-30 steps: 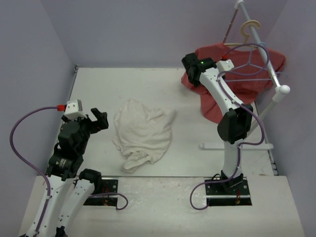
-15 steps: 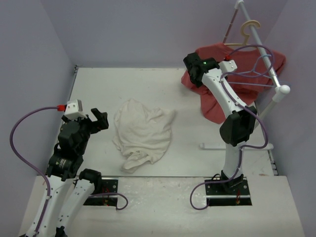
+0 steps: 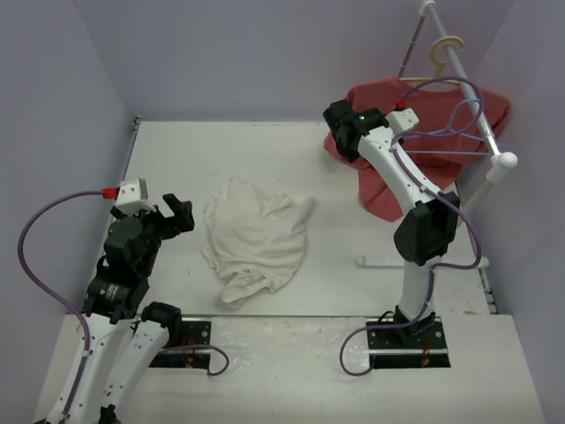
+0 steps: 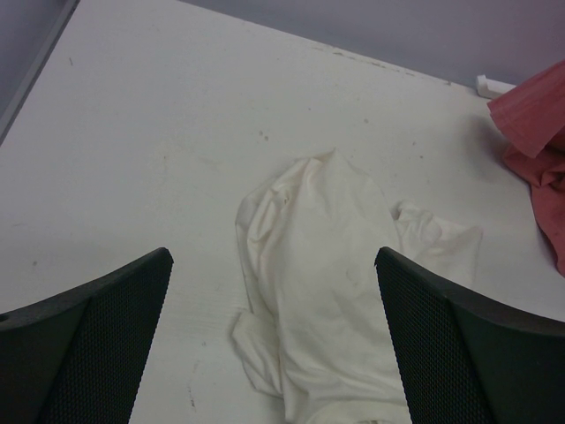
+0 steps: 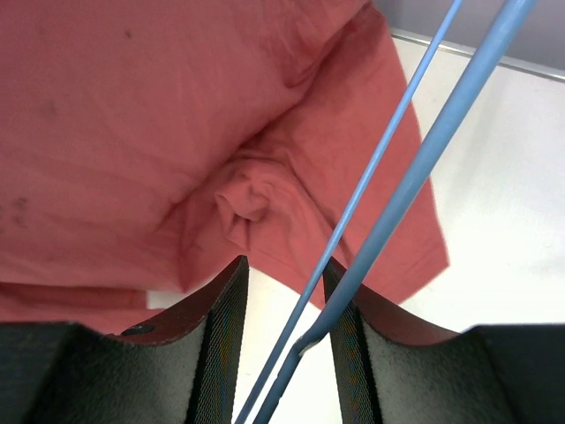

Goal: Place the t-shirt on the hanger
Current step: Pick up the hanger from the clothesline.

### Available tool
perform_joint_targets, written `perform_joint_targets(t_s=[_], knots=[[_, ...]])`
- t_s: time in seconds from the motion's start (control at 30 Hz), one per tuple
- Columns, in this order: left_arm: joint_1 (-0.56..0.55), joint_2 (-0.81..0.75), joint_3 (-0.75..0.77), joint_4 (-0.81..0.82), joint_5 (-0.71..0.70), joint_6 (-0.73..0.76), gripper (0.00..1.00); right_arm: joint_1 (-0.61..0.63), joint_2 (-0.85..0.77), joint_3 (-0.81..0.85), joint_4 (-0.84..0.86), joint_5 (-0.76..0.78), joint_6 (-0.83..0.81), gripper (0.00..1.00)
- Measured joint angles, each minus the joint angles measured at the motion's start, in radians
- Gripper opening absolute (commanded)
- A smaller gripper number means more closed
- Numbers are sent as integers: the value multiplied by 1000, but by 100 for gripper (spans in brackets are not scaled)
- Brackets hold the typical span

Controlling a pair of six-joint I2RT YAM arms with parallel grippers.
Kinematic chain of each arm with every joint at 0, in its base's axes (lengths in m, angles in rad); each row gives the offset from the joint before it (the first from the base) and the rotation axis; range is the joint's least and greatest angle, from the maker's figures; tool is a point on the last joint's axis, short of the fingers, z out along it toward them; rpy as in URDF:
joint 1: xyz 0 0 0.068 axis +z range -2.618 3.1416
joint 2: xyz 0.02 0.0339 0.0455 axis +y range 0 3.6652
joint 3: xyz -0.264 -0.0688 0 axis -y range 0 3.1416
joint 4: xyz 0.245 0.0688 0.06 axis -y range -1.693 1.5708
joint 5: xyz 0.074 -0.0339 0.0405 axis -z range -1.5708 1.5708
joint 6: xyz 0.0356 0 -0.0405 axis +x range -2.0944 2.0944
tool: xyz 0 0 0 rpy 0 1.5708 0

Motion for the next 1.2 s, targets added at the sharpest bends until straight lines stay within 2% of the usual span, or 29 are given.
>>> perform_joint_targets(t_s=[0.03,0.07,0.2,0.23,0.37,0.53,0.8,1.03,1.2], knots=[[0,0,0,0,0,0,100,3,-10,-22,-1,-1,-5,3],[0,0,0,0,0,0,100,4,-19,-46,-1,-1,-9,9],[0,0,0,0,0,0,100,5,-44,-126,-2,0,2,45],[0,0,0,0,0,0,100,4,-53,-154,-4,0,10,60],[0,0,0,0,0,0,100,5,-74,-212,-11,-6,18,78],[0,0,0,0,0,0,100,6,-93,-214,-10,-8,-6,83],[-1,0,0,0,1,0,100,6,-149,-206,-9,-21,-72,81],[-5,0,0,0,1,0,100,6,-224,-205,-9,-26,-84,66],[-8,0,0,0,3,0,100,6,-226,-205,-9,-29,-51,52]])
